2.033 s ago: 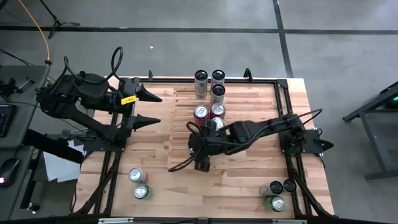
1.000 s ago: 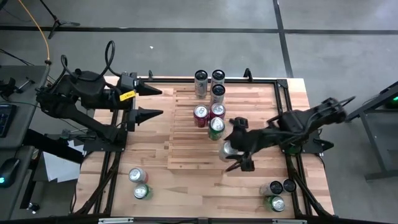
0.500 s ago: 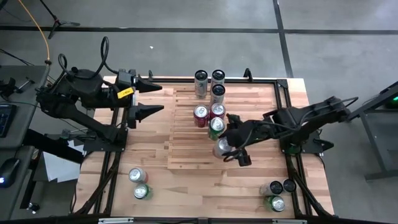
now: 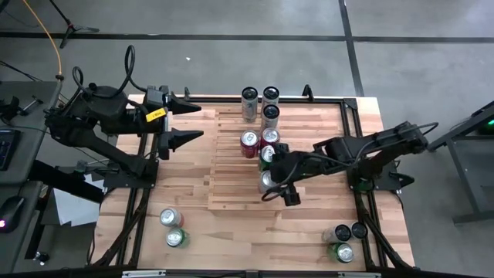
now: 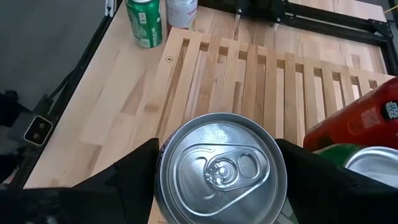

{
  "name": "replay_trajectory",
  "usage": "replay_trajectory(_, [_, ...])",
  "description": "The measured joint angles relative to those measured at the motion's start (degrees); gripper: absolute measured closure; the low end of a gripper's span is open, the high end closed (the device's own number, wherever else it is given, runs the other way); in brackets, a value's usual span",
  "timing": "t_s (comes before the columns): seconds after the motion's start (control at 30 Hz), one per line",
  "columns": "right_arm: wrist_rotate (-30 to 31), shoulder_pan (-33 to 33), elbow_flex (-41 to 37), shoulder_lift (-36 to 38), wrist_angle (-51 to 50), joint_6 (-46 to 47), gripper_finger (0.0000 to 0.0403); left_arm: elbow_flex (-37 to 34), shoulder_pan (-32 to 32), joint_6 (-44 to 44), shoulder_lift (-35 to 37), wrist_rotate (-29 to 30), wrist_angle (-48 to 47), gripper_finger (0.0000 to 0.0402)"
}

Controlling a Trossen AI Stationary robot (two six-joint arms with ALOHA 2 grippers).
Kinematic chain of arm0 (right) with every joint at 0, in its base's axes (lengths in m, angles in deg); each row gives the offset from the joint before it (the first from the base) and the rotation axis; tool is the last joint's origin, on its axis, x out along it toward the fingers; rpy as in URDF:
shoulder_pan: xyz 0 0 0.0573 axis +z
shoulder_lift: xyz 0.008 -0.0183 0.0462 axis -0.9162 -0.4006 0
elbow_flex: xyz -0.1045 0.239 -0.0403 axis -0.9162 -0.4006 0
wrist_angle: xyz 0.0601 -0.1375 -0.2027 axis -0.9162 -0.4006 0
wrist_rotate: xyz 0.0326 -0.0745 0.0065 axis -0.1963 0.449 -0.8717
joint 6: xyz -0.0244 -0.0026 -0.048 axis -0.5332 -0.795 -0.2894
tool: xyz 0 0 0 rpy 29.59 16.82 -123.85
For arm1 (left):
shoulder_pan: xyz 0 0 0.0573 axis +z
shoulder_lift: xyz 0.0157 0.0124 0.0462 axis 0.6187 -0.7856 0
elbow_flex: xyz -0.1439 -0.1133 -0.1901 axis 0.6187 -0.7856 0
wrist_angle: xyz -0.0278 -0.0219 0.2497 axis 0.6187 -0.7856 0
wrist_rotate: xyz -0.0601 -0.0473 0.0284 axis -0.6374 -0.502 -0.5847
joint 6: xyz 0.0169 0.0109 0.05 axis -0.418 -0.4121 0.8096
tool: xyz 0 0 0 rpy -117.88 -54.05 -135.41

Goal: Place canned beverage on shelf
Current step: Put the pink white soda can on the shelf

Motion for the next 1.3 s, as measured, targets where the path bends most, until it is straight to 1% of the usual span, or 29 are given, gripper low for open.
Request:
replay_trajectory(0.17, [-0.06, -0.22, -0.07, -0.1, 0.23, 1.56, 0.0087, 0.0, 0.0, 0.04, 0.0, -0.02, -0.02, 0.0053])
replay_trajectory(0.27, [0.04, -0.24, -0.15, -0.12, 0.09, 1.53, 0.0072, 0.01, 0.0, 0.05, 0.0, -0.02, -0.02, 0.0053])
replay_trajectory(0.37, [0.04, -0.24, 0.05, -0.13, -0.25, 1.52, 0.0069, 0.0, -0.02, 0.09, 0.0, -0.04, -0.02, 0.0053])
replay_trajectory(0.53, [-0.01, -0.53, 2.8, -0.19, -0.81, 1.3, 0.0066, 0.02, -0.01, 0.1, 0.0, -0.06, -0.02, 0.0053])
replay_trajectory(0.87, [0.0, -3.08, 12.27, -0.1, -2.86, 2.35, 0.0065, 0.0, 0.0, 0.48, 0.0, -0.13, -0.88, 0.0053])
replay_trajectory(1.0, [1.05, -4.53, 15.99, -0.1, -6.5, 4.31, 0.0064, 0.01, -0.02, 3.04, 0.0, -0.2, -4.22, 0.0053])
replay_trajectory(1.07, [3.06, -5.03, 17.03, 0.02, -9.22, 4.7, 0.0064, -0.18, 0.0, 3.23, 0.01, -0.17, -5.2, 0.0053])
replay_trajectory(1.17, [6.18, -5.51, 16.37, 1.22, -11.76, 5.57, 0.0064, -4.03, 0.0, 3.15, 0.83, -0.77, -2.78, 0.0053])
replay_trajectory(1.23, [7.99, -5.64, 14.71, 2.98, -12.61, 7.02, 0.0064, -8.62, -0.01, 2.39, 2.06, -1.52, -0.51, 0.0053])
replay_trajectory(1.3, [9.5, -5.83, 12.57, 5.03, -12.63, 9.08, 0.0064, -14.21, -0.02, 0.64, 4.07, -2.39, 4.46, 0.0053])
